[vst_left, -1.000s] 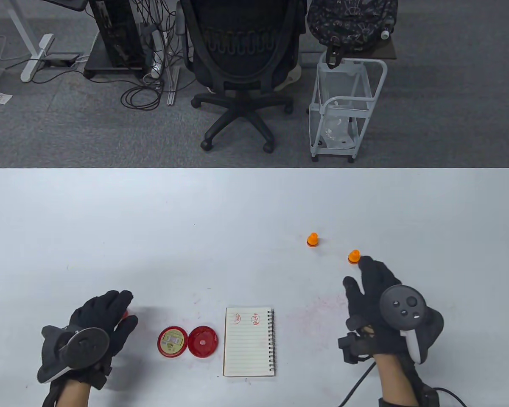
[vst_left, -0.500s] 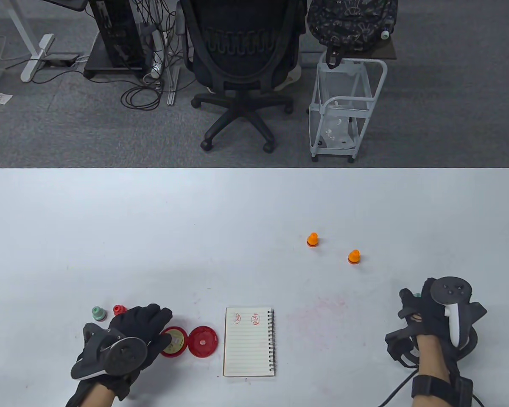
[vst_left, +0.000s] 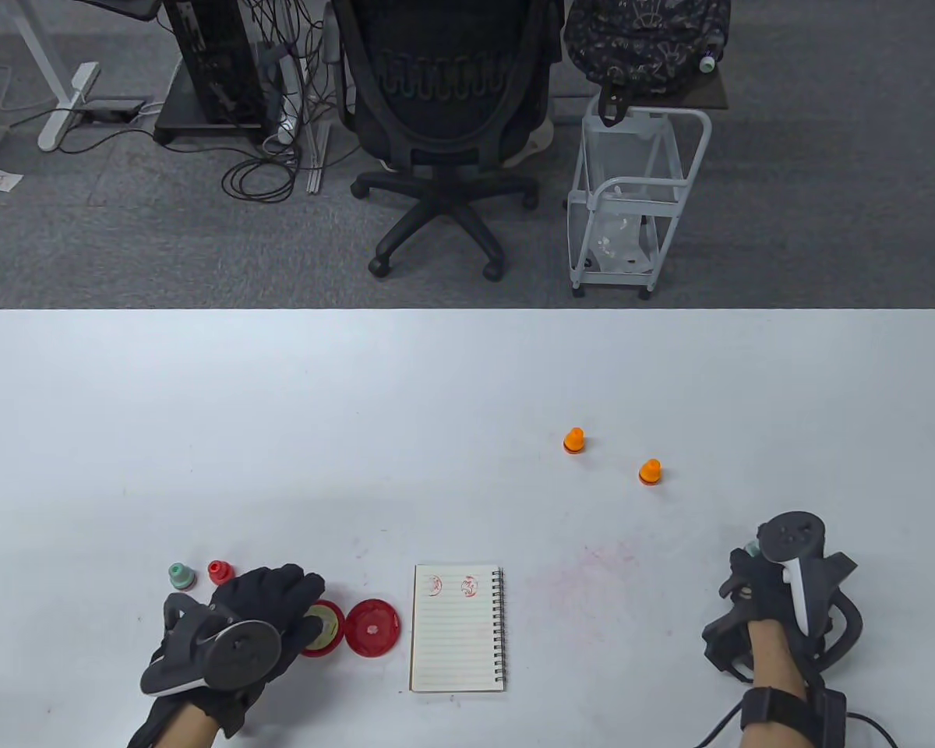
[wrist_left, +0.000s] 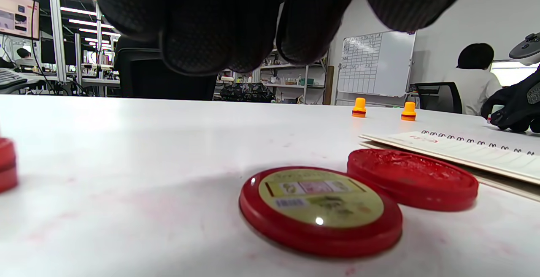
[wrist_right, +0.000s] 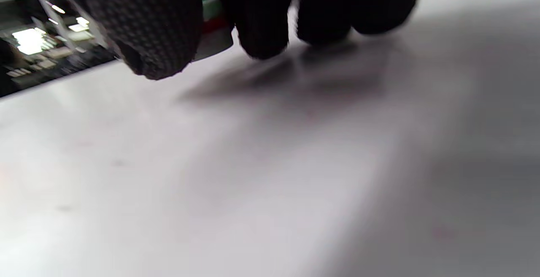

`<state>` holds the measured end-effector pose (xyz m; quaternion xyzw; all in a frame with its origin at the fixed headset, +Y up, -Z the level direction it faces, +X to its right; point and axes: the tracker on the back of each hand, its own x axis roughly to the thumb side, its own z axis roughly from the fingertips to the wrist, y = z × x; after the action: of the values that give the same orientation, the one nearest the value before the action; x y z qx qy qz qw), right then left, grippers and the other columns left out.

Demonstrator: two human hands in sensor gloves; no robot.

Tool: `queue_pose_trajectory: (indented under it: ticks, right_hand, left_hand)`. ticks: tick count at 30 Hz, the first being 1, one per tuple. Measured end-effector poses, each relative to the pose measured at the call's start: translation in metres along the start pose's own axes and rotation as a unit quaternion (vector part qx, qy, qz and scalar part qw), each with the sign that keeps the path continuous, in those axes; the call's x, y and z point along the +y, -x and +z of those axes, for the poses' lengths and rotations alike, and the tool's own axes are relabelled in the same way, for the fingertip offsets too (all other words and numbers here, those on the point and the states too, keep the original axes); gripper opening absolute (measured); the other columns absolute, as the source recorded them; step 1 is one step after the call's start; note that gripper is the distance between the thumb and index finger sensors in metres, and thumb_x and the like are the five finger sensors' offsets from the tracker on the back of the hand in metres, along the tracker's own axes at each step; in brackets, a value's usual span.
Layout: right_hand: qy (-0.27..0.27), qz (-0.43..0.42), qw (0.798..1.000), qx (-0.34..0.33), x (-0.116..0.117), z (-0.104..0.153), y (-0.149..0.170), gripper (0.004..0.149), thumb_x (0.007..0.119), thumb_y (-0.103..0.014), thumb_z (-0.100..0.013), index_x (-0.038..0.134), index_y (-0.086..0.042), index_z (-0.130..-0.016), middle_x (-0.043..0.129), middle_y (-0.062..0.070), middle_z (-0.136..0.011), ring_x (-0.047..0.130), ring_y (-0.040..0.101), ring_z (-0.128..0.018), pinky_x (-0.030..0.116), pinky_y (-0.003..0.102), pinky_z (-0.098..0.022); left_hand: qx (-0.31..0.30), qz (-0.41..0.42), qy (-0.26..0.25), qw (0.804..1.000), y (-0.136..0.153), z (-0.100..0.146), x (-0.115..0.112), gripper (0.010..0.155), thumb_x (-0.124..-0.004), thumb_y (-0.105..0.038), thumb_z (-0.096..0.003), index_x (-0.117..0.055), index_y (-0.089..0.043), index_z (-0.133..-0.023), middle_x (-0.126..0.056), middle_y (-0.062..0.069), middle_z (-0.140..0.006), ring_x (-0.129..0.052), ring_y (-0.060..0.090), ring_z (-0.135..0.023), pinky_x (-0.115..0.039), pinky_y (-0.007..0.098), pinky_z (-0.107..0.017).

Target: Stamp reward stamp onto notebook

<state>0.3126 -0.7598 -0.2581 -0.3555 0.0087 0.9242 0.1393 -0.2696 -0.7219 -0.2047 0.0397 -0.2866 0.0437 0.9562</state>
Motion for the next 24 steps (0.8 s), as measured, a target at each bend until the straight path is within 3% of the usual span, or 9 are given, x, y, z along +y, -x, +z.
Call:
queue_pose_trajectory:
  ticks: [2, 5, 8, 12, 16, 20, 22, 24]
  right_hand:
    - [0.011, -0.012, 0.998, -0.058, -0.006, 0.009, -0.010, 0.060, 0.088, -0.039, -0.037, 0.066, -0.026, -0.091, 0.084, 0.006, -0.085, 0.092, 0.036, -0.077, 0.080, 0.050, -0.056]
    - [0.008, -0.021, 0.988, -0.151, -0.014, 0.027, -0.030, 0.061, 0.088, -0.038, -0.036, 0.065, -0.026, -0.091, 0.086, 0.004, -0.079, 0.095, 0.032, -0.069, 0.081, 0.047, -0.053]
    - [-0.029, -0.055, 0.962, -0.265, -0.023, 0.051, -0.059, 0.063, 0.086, -0.039, -0.037, 0.060, -0.025, -0.093, 0.079, 0.003, -0.079, 0.087, 0.029, -0.069, 0.075, 0.048, -0.056]
    - [-0.039, -0.107, 0.925, -0.362, -0.035, 0.091, -0.101, 0.064, 0.090, -0.033, -0.034, 0.064, -0.021, -0.091, 0.081, 0.000, -0.070, 0.091, 0.022, -0.060, 0.080, 0.045, -0.052]
    - [-0.040, -0.130, 0.892, -0.432, -0.038, 0.136, -0.136, 0.063, 0.092, -0.034, -0.031, 0.069, -0.018, -0.088, 0.086, -0.001, -0.068, 0.095, 0.021, -0.057, 0.084, 0.044, -0.049]
    - [-0.029, -0.141, 0.858, -0.494, -0.021, 0.187, -0.161, 0.062, 0.092, -0.036, -0.029, 0.076, -0.015, -0.085, 0.094, -0.002, -0.065, 0.105, 0.021, -0.055, 0.089, 0.042, -0.046]
    - [-0.019, -0.157, 0.854, -0.496, -0.001, 0.203, -0.162, 0.061, 0.092, -0.034, -0.026, 0.078, -0.014, -0.083, 0.097, -0.001, -0.062, 0.109, 0.020, -0.051, 0.093, 0.040, -0.043]
    - [-0.062, -0.143, 0.848, -0.507, 0.017, 0.216, -0.168, 0.061, 0.093, -0.032, -0.025, 0.080, -0.011, -0.081, 0.100, 0.001, -0.059, 0.110, 0.022, -0.048, 0.094, 0.041, -0.040]
  left_hand:
    - [0.000, 0.015, -0.011, 1.000, -0.002, -0.001, 0.003, 0.057, -0.074, -0.046, -0.0540, -0.082, -0.014, -0.100, -0.082, 0.018, -0.101, -0.085, 0.046, -0.080, -0.071, 0.058, -0.061]
    - [-0.005, 0.041, -0.031, 0.999, -0.010, -0.004, 0.008, 0.057, -0.073, -0.046, -0.0543, -0.082, -0.014, -0.100, -0.082, 0.019, -0.101, -0.085, 0.046, -0.080, -0.071, 0.059, -0.061]
    - [-0.014, 0.057, -0.057, 0.997, -0.023, -0.015, 0.018, 0.057, -0.073, -0.046, -0.0545, -0.081, -0.014, -0.101, -0.082, 0.019, -0.102, -0.085, 0.046, -0.081, -0.071, 0.059, -0.061]
    - [-0.023, 0.090, -0.092, 0.991, -0.043, -0.033, 0.028, 0.057, -0.072, -0.046, -0.0549, -0.081, -0.014, -0.102, -0.082, 0.018, -0.101, -0.085, 0.046, -0.081, -0.071, 0.058, -0.061]
    - [-0.018, 0.155, -0.128, 0.979, -0.057, -0.048, 0.024, 0.059, -0.073, -0.047, -0.0550, -0.078, -0.015, -0.104, -0.082, 0.017, -0.101, -0.086, 0.045, -0.080, -0.072, 0.058, -0.061]
    - [-0.010, 0.227, -0.162, 0.960, -0.071, -0.055, 0.005, 0.062, -0.075, -0.045, -0.0543, -0.071, -0.014, -0.107, -0.082, 0.016, -0.100, -0.088, 0.043, -0.078, -0.073, 0.056, -0.060]
    - [-0.020, 0.238, -0.152, 0.959, -0.078, -0.055, -0.006, 0.062, -0.075, -0.044, -0.0540, -0.069, -0.013, -0.108, -0.084, 0.015, -0.097, -0.090, 0.041, -0.074, -0.076, 0.054, -0.057]
    - [-0.036, 0.225, -0.139, 0.964, -0.084, -0.054, -0.014, 0.062, -0.076, -0.043, -0.0537, -0.068, -0.013, -0.107, -0.086, 0.013, -0.093, -0.092, 0.039, -0.070, -0.077, 0.053, -0.055]
